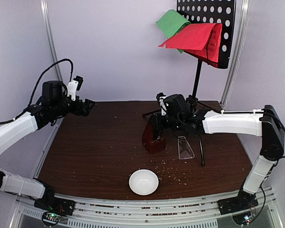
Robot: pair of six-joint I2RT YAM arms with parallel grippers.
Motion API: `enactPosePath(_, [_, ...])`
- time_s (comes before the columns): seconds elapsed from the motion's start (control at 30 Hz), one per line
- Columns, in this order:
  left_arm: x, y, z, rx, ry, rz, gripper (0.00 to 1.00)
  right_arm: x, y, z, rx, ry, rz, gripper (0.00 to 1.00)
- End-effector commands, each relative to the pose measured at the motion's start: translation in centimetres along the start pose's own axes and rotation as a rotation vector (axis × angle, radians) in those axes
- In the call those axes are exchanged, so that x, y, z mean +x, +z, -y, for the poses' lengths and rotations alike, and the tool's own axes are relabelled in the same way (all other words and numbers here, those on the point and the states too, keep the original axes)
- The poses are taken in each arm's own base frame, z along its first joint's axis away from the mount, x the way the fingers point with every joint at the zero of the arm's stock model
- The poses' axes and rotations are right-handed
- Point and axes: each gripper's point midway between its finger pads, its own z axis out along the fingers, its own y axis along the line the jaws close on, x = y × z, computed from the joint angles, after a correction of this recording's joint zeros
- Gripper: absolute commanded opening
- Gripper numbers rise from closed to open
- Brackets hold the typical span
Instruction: Pack up the instrument practice props
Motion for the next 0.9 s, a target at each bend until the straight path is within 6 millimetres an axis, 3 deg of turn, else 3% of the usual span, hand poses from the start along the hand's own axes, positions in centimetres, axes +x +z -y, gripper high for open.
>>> enactPosePath(0.0, [-0.4,0.0,-1.3,-0.074,-0.004,0.024,0.98,-2.0,-1.3,-0.1,0.075,0.205,0.131,0.42])
enactPosePath(0.1, [-0.2,0.1,-1.8,-0.098,-0.009,0.016,0.98,-2.0,-1.4,-0.5,0.059,0.213,0.143,0.51])
enactPosePath(0.37, [0.2,0.2,-2.2,-0.126,-0.012,0.008,0.98,-4.0,-3.8,-1.3,0.005,0.120,0.167,0.91])
enactPosePath(0.57, [-0.7,0.8,-2.8,-0.130,-0.093,-0.011,0.98,-6.7,-7.3,1.2,0.103,0.142,0.261,1.00])
enactPosePath(0.7, [-6.1,0.8,-0.5,0.052,-0.173,0.026,0.98,-6.6,-8.9,3.4,0.114,0.150,0.258,1.00])
enactPosePath(0.8, [-10.5,-0.5,0.5,0.131,-0.160,0.135,0.98,-4.5,-8.4,5.5,0.073,0.204,0.196,1.00])
enactPosePath(0.87, [-11.9,-1.3,-0.3,0.086,-0.128,0.205,0.98,-2.7,-8.1,6.5,0.025,0.242,0.169,0.99])
